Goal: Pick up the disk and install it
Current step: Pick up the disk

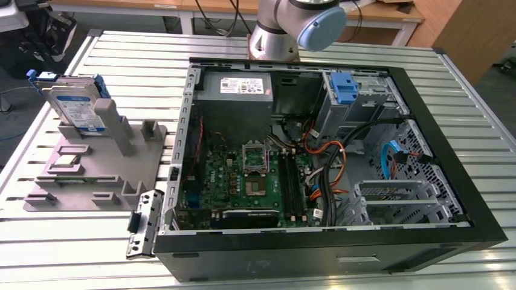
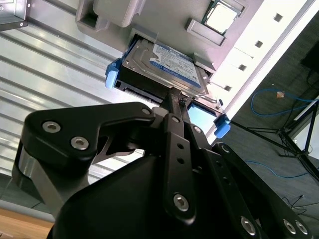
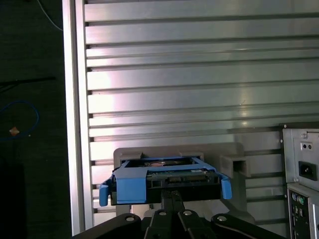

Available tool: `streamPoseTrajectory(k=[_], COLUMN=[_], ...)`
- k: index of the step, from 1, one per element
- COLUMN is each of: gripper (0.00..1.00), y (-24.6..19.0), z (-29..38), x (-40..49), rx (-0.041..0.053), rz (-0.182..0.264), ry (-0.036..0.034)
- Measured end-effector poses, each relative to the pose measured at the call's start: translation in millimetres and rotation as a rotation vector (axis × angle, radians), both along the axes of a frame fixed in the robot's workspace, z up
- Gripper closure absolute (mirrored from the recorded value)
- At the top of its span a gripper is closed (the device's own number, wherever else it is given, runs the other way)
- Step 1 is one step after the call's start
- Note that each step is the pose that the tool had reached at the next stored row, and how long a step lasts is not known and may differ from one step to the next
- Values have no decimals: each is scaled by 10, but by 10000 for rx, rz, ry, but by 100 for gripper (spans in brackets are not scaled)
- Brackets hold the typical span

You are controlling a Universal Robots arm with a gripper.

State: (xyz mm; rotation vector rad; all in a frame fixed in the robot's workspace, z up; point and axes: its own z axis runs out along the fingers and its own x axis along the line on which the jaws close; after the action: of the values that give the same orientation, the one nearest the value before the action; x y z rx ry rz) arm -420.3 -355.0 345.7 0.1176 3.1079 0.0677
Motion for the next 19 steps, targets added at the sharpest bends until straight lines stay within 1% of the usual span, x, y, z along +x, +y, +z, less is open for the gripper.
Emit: streamPoseTrajectory(k=[6,9,14,19], gripper=[90,90,90,90], y=[0,0,0,0], z=[1,1,1,1], x=[0,-1,0,0], rx=[0,0,0,0], rz=[13,131,492,987], ry=[1,1,0,0])
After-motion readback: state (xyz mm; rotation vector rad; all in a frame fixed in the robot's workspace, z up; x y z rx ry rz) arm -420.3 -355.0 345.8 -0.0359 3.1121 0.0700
